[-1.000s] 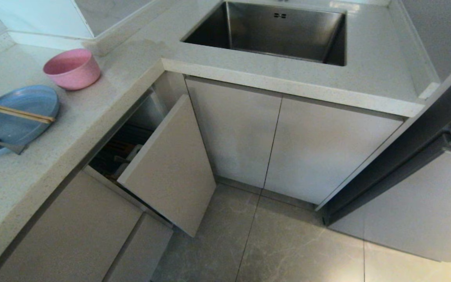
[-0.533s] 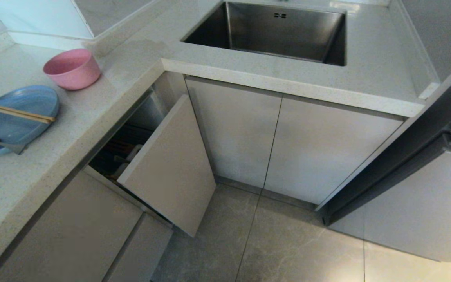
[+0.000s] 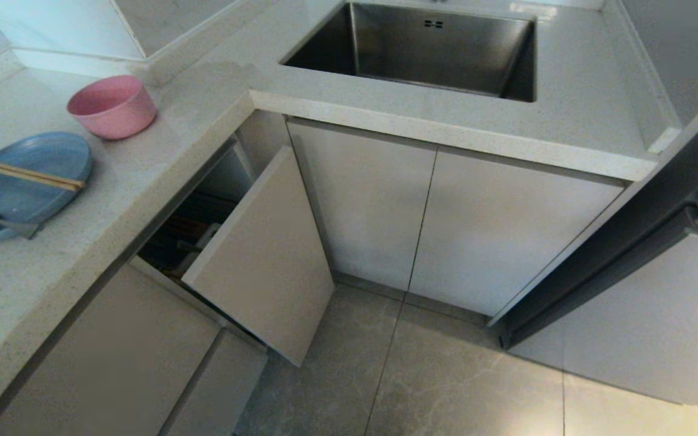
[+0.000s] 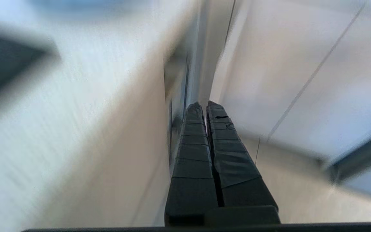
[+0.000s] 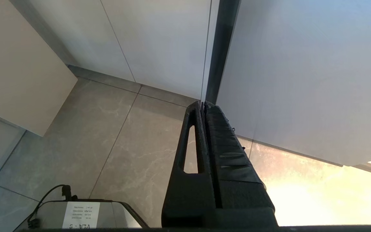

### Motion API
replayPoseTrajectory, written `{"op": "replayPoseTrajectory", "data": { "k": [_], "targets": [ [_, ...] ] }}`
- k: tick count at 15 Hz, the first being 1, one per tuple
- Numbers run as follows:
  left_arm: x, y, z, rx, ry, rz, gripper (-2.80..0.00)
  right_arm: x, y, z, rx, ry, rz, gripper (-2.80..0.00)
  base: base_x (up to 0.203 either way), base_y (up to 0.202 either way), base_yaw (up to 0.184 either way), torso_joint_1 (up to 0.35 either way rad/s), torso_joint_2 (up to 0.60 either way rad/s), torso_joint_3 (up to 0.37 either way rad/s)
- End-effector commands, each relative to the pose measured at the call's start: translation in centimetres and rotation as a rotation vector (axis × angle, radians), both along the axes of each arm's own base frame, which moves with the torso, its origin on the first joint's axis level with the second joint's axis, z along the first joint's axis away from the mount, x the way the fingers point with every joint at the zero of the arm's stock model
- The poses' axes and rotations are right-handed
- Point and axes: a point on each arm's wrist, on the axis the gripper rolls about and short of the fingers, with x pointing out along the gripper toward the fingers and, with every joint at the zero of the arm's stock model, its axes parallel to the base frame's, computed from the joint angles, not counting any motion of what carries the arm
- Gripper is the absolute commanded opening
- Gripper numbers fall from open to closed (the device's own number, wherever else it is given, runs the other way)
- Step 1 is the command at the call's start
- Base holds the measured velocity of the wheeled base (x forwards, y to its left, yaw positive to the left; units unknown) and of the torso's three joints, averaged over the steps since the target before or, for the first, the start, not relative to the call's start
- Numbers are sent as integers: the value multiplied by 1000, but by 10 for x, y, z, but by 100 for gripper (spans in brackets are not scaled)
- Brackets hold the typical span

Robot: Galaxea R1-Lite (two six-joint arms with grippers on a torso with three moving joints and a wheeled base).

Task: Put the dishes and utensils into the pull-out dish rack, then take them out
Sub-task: Open the cupboard

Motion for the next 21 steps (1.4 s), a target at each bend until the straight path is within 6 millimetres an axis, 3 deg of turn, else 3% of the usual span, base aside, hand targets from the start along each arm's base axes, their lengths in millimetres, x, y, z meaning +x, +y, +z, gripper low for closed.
{"op": "replayPoseTrajectory", "data": {
  "k": [1,5,8,10,12,14,17,21],
  "targets": [
    [3,0,36,-1,19,1,-280,0,0,0,0,1,0,-280,0,0,0,0,0,0],
    [39,0,111,-3,85,-1,-280,0,0,0,0,2,0,-280,0,0,0,0,0,0],
    [79,-2,140,6,158,-63,-280,0,0,0,0,1,0,-280,0,0,0,0,0,0],
    [109,-4,139,19,252,-122,-280,0,0,0,0,2,0,-280,0,0,0,0,0,0],
    [147,-7,121,33,409,-183,-280,0,0,0,0,1,0,-280,0,0,0,0,0,0],
    [168,-10,104,154,498,-277,-280,0,0,0,0,1,0,-280,0,0,0,0,0,0],
    [190,-14,91,252,570,-341,-280,0,0,0,0,2,0,-280,0,0,0,0,0,0],
    [204,-13,95,314,563,-315,-280,0,0,0,0,2,0,-280,0,0,0,0,0,0]
  ]
}}
